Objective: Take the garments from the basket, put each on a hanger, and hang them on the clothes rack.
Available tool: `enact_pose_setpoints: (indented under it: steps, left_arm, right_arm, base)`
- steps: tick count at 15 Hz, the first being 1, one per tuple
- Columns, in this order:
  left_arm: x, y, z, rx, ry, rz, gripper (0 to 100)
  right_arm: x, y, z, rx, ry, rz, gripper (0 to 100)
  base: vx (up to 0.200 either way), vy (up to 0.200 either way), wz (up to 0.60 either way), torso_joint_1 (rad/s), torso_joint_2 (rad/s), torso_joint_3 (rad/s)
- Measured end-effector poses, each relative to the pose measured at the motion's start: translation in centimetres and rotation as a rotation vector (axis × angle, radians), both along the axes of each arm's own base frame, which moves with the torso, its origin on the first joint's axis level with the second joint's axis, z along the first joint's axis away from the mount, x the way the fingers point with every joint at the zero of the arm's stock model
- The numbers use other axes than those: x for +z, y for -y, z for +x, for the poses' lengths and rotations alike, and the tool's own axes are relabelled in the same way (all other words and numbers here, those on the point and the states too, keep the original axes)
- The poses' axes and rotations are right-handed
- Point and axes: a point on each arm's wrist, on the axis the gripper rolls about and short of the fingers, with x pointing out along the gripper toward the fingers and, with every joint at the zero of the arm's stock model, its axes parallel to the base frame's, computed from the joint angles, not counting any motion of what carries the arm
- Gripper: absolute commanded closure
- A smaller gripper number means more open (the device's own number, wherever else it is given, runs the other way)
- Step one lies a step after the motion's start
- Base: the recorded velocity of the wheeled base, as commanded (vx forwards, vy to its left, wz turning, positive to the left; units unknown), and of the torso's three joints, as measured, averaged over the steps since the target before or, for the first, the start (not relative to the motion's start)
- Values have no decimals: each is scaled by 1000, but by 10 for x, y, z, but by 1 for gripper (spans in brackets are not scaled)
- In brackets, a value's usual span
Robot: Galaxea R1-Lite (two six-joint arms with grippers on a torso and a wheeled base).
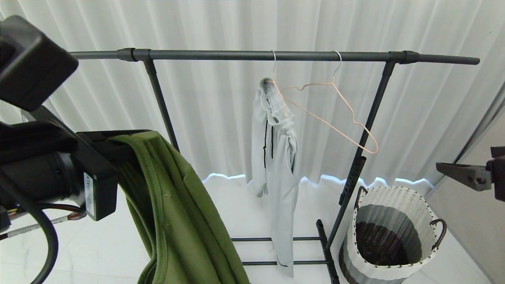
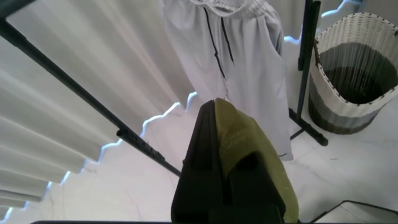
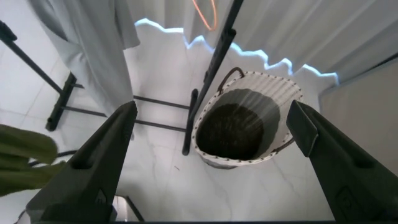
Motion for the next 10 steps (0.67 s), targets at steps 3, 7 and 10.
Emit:
enact_pose_setpoints:
  steps: [3, 7, 10]
  left_arm:
    - [0, 0, 0, 4, 1, 1, 100]
    - [0, -5, 4, 42, 0, 1, 100]
    - [0, -6, 5, 50, 1, 0, 100]
  right_arm:
    - [1, 2, 1, -4, 17, -25, 0]
    - [1, 5, 3, -6, 26, -67, 0]
    - [1, 5, 3, -10, 25, -68, 0]
  base:
    - [0, 0, 0, 28, -54, -28]
    - [150, 0, 0, 2, -11, 3]
    - [200, 0, 0, 10, 5, -2]
